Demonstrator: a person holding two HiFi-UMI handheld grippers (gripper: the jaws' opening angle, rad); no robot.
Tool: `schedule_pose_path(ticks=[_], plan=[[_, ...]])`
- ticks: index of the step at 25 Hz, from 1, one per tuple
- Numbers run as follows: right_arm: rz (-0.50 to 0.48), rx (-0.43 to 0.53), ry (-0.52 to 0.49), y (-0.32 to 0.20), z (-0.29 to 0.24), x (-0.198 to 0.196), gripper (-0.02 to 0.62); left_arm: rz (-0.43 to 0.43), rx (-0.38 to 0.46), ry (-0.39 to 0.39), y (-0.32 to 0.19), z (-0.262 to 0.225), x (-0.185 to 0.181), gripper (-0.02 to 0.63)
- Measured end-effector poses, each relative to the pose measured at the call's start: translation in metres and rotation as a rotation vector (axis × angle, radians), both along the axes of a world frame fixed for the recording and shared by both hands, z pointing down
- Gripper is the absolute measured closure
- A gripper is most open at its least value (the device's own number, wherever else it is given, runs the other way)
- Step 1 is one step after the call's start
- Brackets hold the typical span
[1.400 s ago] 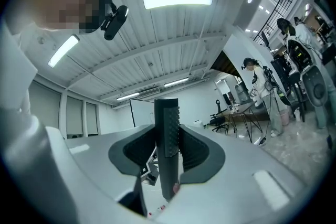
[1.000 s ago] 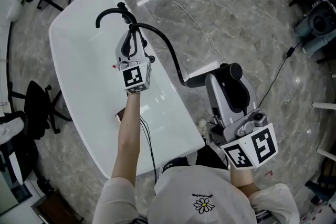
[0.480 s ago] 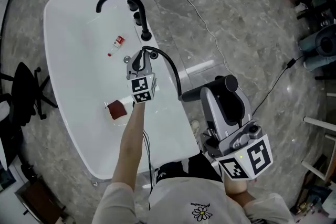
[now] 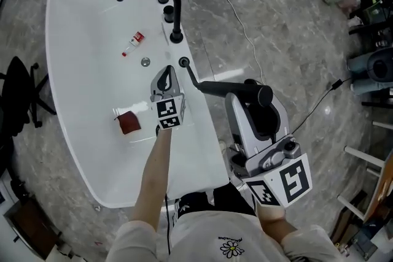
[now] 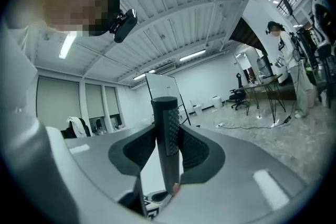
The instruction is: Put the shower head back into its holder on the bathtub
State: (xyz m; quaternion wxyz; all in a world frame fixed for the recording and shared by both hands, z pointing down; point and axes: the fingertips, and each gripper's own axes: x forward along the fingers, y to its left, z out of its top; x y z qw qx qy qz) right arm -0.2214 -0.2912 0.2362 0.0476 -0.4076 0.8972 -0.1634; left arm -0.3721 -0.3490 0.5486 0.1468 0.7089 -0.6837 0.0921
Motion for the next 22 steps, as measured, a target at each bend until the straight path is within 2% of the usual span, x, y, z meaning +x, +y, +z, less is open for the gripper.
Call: schedule_pose_path(ticks=[6,13,22], plan=[[-0.021,-0.02,0.069,-0.042,0.059,-0.039,0.454,-0.069,0.036,0.046,0.036,-0.012,-0.022,0.606],[0.01,-0.067,0.156,-0.096,0.133,-0.071,0.454,-0.13,-0.029,0.095,0.072,0.014,-0.038,0.606],[-0.016,-0.158,0.292,-0.116,0.233,-0.102,0.454,-0.167,-0.028,0.13,0.079,0.026,-0.05,0.606]])
